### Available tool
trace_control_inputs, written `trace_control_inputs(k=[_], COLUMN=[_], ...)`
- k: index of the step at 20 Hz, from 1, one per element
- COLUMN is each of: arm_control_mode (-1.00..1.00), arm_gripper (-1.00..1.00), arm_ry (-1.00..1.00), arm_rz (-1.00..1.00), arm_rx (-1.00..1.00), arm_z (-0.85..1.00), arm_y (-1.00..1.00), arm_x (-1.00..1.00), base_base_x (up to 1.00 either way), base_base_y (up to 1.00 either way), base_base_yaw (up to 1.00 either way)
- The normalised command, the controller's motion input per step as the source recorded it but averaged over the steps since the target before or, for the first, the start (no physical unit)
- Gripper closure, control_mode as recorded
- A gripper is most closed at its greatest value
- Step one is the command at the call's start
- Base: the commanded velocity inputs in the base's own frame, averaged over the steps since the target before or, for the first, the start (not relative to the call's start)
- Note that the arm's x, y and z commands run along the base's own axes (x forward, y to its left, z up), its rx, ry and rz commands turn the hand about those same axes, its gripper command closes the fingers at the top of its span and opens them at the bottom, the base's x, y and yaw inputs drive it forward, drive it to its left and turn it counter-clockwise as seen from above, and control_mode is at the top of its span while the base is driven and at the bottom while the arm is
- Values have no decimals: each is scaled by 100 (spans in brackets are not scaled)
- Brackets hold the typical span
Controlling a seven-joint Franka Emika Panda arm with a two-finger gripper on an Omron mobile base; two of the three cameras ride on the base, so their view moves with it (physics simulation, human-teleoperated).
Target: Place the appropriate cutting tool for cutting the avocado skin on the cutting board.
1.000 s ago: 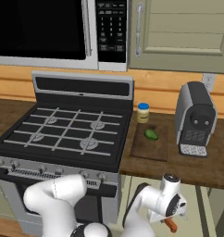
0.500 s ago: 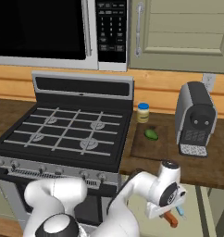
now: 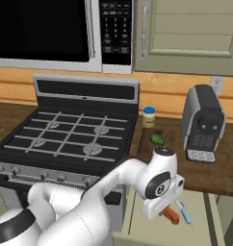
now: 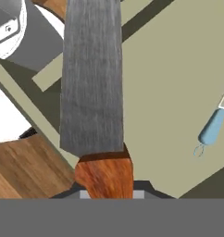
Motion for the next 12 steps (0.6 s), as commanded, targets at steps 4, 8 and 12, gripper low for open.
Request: trace_control_inputs(k=[4, 8, 12], arm_control_mode=[-100, -100, -100], arm_gripper=[100, 100, 100], arm_ry=[0, 0, -3], arm_rz=[16, 9, 6], arm_rx=[0, -1, 0], arm_z=[100, 94, 48], arm_y=[0, 0, 0], arm_x=[17, 63, 93], base_base_x=[0, 0, 0], base_base_y=[0, 0, 0], base_base_yaw=[0, 0, 0])
